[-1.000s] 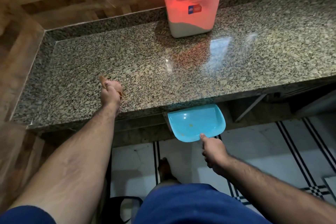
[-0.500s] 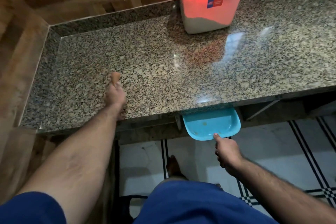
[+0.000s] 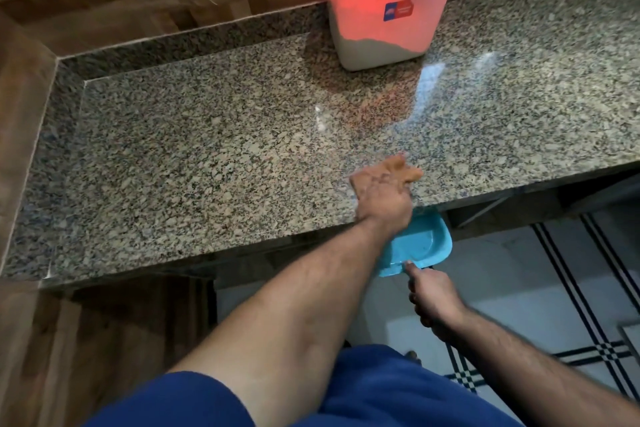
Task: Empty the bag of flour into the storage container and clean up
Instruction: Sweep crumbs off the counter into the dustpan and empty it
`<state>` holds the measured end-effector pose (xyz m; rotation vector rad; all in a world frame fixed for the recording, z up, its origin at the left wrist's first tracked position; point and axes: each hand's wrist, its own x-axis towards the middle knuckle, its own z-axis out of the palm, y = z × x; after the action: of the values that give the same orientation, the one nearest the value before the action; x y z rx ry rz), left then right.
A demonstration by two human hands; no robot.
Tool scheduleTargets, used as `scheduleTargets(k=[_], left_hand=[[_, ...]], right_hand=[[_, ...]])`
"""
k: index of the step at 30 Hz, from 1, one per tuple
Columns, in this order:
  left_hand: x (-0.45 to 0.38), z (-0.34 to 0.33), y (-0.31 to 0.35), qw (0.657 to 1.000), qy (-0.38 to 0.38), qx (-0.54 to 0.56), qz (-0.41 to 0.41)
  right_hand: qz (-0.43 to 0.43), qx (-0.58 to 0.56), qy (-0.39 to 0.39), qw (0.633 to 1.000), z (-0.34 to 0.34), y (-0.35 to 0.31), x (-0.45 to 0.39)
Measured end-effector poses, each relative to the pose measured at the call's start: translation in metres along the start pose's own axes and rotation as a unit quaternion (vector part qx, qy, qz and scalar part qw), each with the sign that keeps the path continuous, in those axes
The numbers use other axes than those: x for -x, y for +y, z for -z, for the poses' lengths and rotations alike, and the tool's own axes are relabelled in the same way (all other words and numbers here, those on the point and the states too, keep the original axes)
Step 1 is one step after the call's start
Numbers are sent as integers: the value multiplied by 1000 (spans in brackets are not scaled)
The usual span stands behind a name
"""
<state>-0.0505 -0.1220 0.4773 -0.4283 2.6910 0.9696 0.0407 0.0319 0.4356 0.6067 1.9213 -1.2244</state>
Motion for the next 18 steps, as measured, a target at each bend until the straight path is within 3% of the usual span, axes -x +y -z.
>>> scheduleTargets(k=[4, 7, 12, 14, 18], left_hand=[[20, 32, 30, 995, 6, 103, -2], [38, 73, 10, 980, 81, 175, -42], [63, 110, -76, 960, 268, 27, -79], [69, 108, -110, 948, 314, -38, -17], [62, 59, -146, 935, 288, -124, 166]], right_hand=[[0, -1, -4, 1000, 14, 7, 2], [-8, -3, -13, 1000, 19, 11, 3], [-12, -7, -4, 1000, 31, 11, 3], [-7, -8, -3, 1000, 39, 11, 3], [2, -11, 14, 1000, 54, 12, 2]])
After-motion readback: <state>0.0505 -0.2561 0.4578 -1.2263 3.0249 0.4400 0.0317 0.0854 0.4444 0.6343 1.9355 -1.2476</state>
